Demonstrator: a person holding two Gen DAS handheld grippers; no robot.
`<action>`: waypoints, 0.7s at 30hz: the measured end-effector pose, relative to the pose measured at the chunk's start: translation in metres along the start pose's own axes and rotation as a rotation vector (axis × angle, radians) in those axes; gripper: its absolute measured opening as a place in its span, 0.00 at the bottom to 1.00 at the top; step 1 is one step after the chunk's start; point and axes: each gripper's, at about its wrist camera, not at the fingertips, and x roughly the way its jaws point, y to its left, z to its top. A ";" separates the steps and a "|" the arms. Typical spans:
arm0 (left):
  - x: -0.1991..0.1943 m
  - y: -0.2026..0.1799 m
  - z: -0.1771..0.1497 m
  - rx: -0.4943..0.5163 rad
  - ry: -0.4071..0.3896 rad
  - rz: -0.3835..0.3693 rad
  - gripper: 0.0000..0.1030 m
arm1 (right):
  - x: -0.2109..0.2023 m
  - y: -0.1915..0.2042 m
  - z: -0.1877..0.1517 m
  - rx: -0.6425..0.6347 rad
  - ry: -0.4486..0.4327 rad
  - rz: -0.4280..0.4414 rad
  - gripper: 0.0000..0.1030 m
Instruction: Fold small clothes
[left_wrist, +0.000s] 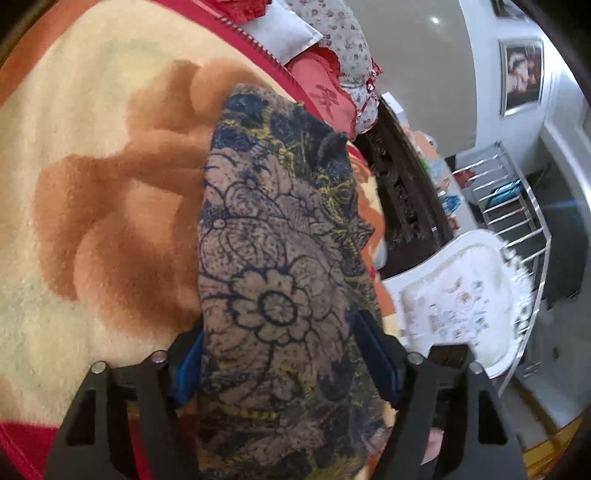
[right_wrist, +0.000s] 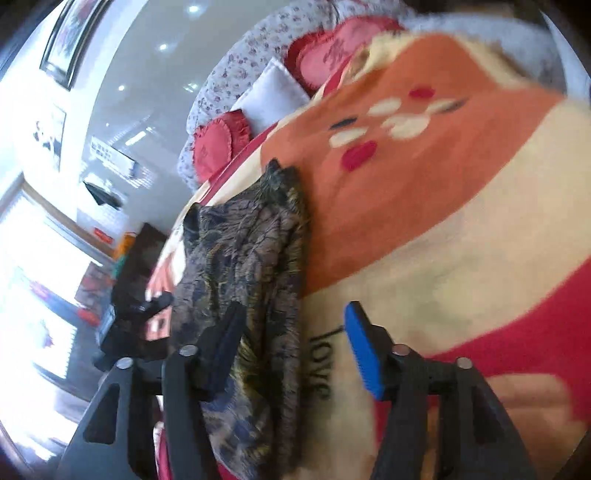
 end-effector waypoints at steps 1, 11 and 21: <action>0.000 -0.002 -0.001 0.008 -0.005 0.023 0.67 | 0.008 0.001 0.001 -0.004 0.008 0.025 0.48; 0.003 -0.001 -0.008 -0.068 -0.025 0.129 0.30 | 0.065 0.006 0.011 0.091 0.195 0.288 0.51; -0.063 -0.032 -0.002 0.053 -0.132 0.187 0.24 | 0.075 0.067 -0.002 -0.023 0.211 0.168 0.12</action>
